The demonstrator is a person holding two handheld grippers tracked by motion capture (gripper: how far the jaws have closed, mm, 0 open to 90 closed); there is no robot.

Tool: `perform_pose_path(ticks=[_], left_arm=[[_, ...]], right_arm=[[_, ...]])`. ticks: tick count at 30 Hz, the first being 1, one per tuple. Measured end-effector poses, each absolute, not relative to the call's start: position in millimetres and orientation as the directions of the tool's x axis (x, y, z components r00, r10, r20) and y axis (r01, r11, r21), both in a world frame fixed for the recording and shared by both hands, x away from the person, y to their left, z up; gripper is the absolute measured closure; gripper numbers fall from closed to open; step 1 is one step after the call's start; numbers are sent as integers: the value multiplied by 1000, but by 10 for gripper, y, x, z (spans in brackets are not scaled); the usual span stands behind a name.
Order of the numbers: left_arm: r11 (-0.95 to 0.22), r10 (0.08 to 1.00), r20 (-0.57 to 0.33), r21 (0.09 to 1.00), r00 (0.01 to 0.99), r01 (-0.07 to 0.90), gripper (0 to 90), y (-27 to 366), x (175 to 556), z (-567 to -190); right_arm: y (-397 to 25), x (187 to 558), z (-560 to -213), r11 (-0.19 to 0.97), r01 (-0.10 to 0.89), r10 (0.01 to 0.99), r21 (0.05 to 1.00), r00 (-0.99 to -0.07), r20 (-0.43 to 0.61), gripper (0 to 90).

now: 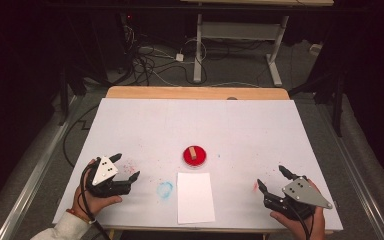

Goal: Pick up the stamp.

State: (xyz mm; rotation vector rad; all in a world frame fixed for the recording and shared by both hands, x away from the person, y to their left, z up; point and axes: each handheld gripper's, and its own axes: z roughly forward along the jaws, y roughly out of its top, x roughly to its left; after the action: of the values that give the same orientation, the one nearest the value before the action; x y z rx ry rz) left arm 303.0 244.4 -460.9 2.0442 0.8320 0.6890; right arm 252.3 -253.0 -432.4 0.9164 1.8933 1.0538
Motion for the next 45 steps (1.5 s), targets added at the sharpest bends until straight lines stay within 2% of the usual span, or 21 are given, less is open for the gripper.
perform_pose_path(ticks=[16,28,30,45], left_arm=[[-480,743,183,816,644,323,193,2428,3059,-4663],[-505,726,211,810,654,298,210,2377,3013,-4634],[-490,734,185,810,653,321,210,2360,3012,-4618],[-500,715,155,795,682,343,210,2115,3128,-4514]], right_arm=[[-2513,2655,-4325,398,240,848,886,-464,-255,294],[-2466,2632,-4340,433,244,840,868,-459,-290,306],[-2480,2628,-4335,434,242,841,868,-453,-294,305],[-2573,2676,-4342,435,245,849,867,-433,-303,302]])
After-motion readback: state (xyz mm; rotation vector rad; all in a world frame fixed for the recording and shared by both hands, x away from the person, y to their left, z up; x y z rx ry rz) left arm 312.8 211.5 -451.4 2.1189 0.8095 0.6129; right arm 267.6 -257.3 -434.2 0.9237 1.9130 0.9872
